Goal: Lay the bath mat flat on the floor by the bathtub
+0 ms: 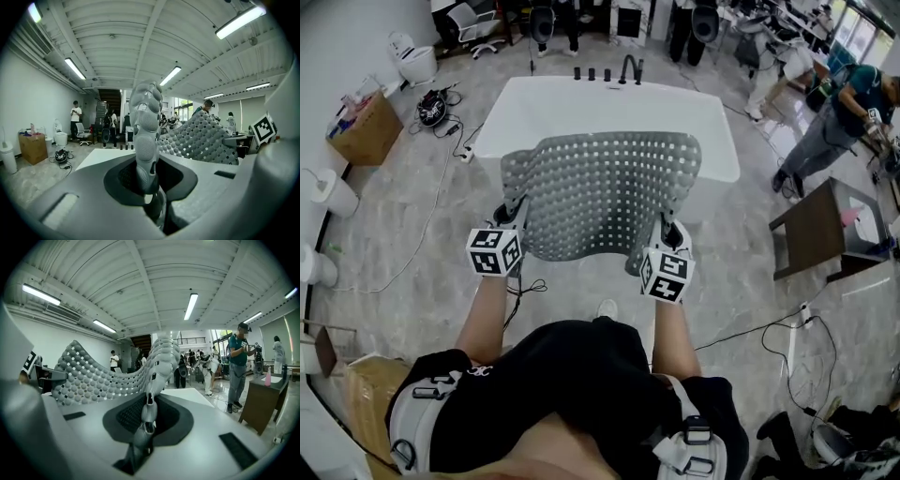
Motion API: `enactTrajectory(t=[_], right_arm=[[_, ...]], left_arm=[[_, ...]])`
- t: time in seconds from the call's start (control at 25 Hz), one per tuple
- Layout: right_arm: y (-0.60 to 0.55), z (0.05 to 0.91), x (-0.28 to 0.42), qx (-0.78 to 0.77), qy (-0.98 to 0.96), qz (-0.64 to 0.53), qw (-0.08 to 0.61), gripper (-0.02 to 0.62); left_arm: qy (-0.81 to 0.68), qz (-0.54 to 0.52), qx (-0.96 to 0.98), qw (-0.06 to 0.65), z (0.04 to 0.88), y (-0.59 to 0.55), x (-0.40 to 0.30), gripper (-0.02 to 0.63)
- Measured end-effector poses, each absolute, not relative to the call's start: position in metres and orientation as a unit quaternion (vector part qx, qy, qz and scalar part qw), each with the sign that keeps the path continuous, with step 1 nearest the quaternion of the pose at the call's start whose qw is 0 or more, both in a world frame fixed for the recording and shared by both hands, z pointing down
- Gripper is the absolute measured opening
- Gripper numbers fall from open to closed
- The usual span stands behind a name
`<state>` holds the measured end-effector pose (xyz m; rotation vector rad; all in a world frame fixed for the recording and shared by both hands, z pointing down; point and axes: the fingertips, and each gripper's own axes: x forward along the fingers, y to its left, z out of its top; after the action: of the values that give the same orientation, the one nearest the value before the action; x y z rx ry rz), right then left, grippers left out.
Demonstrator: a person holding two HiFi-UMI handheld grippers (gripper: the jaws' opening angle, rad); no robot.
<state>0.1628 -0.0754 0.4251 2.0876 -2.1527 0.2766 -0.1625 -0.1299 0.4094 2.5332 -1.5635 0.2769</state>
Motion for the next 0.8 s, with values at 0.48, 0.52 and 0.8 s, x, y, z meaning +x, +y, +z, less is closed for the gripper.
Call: enactTrajectory(t=[0.48,0.52,0.8], right_arm=[[-0.175,0.452,0.201,0.675,-0.721,0.122,0.098,0.035],[-0.179,0.456,0.198,0.674,-0.720,0.128,0.100,0.035],[-0.201,0.497,0.191,0.677,-0.704,0.175,0.125,0.035]], left_arm=[[-0.525,0.115,0.836,0.108,0.435,-0.229,-0.125,0.057],[-0.523,0.121,0.836,0.111,0.440,-0.233,-0.128,0.057],[-0.511,0.152,0.832,0.152,0.478,-0.266,-0.142,0.057]])
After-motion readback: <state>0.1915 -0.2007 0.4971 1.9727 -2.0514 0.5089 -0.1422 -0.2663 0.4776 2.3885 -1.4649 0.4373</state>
